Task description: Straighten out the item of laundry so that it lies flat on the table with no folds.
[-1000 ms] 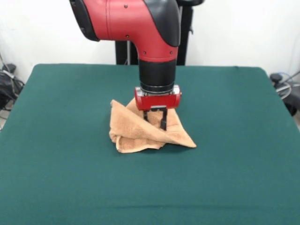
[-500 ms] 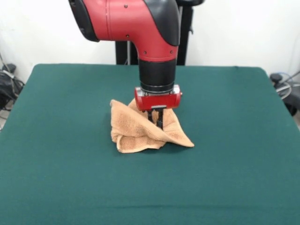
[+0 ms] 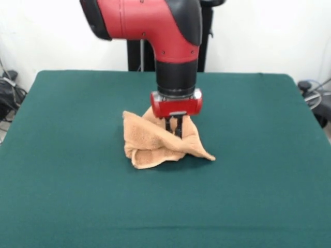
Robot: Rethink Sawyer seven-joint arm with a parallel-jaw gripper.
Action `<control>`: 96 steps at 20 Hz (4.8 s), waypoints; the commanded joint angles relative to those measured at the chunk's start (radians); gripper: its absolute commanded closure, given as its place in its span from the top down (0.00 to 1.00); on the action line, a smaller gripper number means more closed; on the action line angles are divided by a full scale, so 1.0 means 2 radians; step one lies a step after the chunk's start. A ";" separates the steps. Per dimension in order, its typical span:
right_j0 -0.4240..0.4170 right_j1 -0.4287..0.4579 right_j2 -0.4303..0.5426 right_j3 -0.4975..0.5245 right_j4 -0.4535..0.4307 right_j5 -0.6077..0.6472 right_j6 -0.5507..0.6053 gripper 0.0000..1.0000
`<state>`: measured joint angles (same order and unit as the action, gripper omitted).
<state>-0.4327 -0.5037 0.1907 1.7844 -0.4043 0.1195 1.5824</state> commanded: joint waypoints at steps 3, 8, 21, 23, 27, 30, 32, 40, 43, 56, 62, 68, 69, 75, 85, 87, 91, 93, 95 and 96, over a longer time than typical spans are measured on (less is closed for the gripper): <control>0.030 -0.183 0.051 0.102 0.057 0.106 0.063 0.00; 0.021 -0.229 0.063 0.124 0.084 0.134 0.053 0.00; -0.012 -0.254 0.098 0.165 0.115 0.126 0.041 0.00; -0.020 -0.250 0.107 0.168 0.119 0.124 0.036 0.00; -0.025 -0.245 0.113 0.165 0.121 0.128 0.031 0.00; -0.031 -0.241 0.122 0.168 0.119 0.124 0.031 0.00; -0.038 -0.239 0.130 0.168 0.118 0.125 0.026 0.00; -0.037 -0.244 0.132 0.167 0.109 0.128 0.030 1.00; -0.038 -0.243 0.132 0.167 0.107 0.125 0.031 1.00; -0.009 -0.213 0.099 0.134 0.095 0.137 0.046 1.00; 0.019 -0.141 0.069 0.034 0.082 0.171 0.032 1.00; 0.015 -0.093 0.071 0.006 0.076 0.151 0.023 1.00; 0.014 -0.084 0.069 0.004 0.075 0.149 0.023 1.00; 0.009 -0.049 0.065 0.004 0.052 0.137 0.008 1.00; 0.003 0.000 0.069 -0.019 0.017 0.112 0.005 1.00; 0.002 0.006 0.071 -0.022 0.012 0.109 0.007 1.00; 0.001 0.015 0.074 -0.028 0.004 0.100 0.013 1.00; 0.003 0.017 0.073 -0.032 0.002 0.098 0.016 1.00; 0.002 0.017 0.074 -0.032 0.000 0.097 0.018 1.00; 0.002 0.019 0.073 -0.031 -0.003 0.089 0.022 1.00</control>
<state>-0.4288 -0.4967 0.3551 1.7825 -0.3565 0.3320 1.5824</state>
